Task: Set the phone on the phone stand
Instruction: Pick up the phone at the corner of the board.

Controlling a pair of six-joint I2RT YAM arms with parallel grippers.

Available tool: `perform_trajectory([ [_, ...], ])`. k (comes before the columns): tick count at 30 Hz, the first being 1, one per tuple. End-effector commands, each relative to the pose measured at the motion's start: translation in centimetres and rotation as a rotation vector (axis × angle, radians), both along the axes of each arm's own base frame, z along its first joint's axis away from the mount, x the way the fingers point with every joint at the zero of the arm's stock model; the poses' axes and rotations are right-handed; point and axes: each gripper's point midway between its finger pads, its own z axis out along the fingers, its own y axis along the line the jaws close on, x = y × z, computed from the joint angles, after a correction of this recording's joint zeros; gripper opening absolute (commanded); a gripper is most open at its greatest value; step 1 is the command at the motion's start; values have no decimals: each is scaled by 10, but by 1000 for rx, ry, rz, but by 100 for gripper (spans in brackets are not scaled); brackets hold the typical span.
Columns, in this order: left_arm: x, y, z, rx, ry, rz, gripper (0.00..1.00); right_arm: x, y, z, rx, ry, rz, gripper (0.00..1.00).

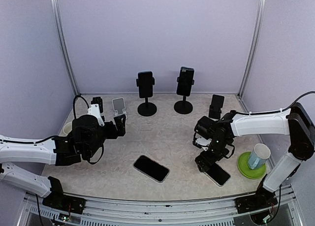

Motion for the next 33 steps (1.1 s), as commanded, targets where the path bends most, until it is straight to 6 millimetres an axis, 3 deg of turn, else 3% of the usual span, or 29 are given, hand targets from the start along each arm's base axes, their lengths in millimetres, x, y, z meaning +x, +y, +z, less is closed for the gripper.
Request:
perform_trajectory([
  [1, -7, 9, -1, 2, 1, 24, 99, -4, 4, -3, -6, 26, 25, 100],
  [10, -10, 10, -2, 10, -1, 23, 99, -2, -3, -16, -65, 44, 13, 100],
  [23, -10, 10, -1, 13, -7, 19, 99, -2, -2, -28, -103, 76, 19, 86],
  [29, -12, 12, -3, 15, -3, 20, 99, 2, 0, -31, -108, 80, 29, 56],
  [33, -13, 14, -5, 8, 1, 23, 99, 17, 11, -15, -71, 12, 20, 48],
])
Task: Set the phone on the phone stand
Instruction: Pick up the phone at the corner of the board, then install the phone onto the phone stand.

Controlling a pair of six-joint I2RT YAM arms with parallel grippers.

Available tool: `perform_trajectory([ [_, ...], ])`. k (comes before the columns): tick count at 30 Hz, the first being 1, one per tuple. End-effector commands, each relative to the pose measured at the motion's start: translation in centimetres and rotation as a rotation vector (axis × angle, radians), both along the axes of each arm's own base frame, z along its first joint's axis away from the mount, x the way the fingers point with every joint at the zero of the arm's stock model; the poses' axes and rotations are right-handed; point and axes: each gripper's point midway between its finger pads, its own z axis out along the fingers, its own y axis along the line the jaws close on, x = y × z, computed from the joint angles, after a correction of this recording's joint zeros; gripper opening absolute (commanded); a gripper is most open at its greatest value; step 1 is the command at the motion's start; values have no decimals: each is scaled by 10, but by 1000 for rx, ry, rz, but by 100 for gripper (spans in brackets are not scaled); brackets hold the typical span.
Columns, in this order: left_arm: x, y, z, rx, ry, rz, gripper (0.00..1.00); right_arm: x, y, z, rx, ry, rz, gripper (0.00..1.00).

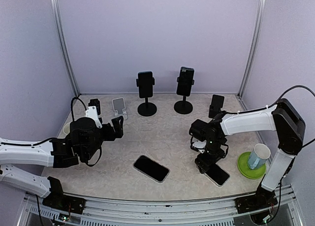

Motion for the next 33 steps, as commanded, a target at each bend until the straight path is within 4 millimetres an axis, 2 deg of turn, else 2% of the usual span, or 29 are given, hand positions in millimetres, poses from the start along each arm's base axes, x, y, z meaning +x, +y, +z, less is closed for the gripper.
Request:
perform_trajectory([
  [1, -4, 4, -1, -2, 4, 7, 99, 24, 15, 14, 37, -108, 0, 45],
  [7, -9, 4, 3, -12, -5, 5, 99, 57, 25, 55, 86, -294, -28, 43],
  [15, -12, 4, 2, -11, -1, 7, 99, 90, 15, 94, 121, -508, -133, 43],
  [26, -18, 2, 2, -12, 0, 3, 99, 141, -13, 170, 227, -831, -346, 42],
  [33, -20, 1, 1, -14, 2, 0, 99, 171, -44, 199, 269, -986, -496, 43],
])
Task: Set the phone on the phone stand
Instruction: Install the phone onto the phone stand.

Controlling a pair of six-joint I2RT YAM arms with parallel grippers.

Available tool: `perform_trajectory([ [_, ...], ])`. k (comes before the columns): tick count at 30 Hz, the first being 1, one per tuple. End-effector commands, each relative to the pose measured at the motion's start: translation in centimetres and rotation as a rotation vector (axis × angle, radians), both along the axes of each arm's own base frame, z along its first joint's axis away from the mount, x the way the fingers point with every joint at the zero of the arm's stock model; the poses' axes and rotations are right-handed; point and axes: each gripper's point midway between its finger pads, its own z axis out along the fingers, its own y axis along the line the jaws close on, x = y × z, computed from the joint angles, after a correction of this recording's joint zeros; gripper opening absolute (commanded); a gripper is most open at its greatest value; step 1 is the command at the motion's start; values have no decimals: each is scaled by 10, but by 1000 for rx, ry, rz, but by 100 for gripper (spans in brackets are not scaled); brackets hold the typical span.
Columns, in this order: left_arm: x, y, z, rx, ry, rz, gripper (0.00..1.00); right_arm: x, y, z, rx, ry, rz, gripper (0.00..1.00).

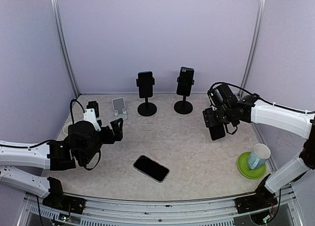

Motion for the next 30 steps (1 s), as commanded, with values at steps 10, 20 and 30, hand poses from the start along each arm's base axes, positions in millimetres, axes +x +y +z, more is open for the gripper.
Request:
perform_trajectory([
  [10, -5, 6, -2, 0, 1, 16, 99, 70, -60, 59, 127, -344, -293, 44],
  [20, -8, 11, -3, -4, 5, 20, 99, 111, -85, 71, 182, -443, -415, 43],
  [30, -11, 10, -1, -12, 2, 15, 99, 138, -98, 70, 208, -504, -525, 42],
])
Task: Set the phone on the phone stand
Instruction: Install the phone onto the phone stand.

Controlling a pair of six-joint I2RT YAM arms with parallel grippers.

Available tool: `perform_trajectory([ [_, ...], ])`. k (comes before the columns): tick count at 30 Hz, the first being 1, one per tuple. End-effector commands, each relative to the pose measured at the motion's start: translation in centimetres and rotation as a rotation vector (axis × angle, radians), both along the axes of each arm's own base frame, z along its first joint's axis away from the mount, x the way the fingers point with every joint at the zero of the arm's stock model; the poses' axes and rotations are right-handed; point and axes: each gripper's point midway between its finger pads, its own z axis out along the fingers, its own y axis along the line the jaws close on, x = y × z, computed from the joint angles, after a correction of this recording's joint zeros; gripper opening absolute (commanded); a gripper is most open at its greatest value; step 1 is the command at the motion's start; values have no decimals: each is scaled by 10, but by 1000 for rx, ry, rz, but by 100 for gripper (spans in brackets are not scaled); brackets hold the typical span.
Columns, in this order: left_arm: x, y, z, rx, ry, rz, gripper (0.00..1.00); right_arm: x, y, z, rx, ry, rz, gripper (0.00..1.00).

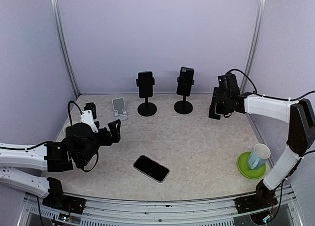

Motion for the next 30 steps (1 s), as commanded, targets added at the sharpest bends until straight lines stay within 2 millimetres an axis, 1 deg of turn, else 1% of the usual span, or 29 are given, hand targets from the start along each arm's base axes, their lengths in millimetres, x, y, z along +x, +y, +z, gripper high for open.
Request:
perform_trajectory([
  [1, -5, 2, 0, -9, -1, 3, 99, 22, -13, 32, 86, -150, -107, 42],
  [6, -8, 6, 0, -20, -2, 6, 99, 38, -15, 28, 89, -171, -155, 43],
  [14, -11, 12, 5, -36, -10, 12, 99, 61, -12, 14, 79, -168, -178, 44],
  [23, -14, 17, 3, -45, -9, 17, 99, 80, -12, 8, 59, -171, -186, 44],
  [27, -14, 19, 4, -40, -11, 22, 99, 88, -12, 3, 50, -167, -182, 44],
  [30, -14, 20, 6, -41, -15, 24, 99, 94, -11, -5, 49, -159, -180, 44],
])
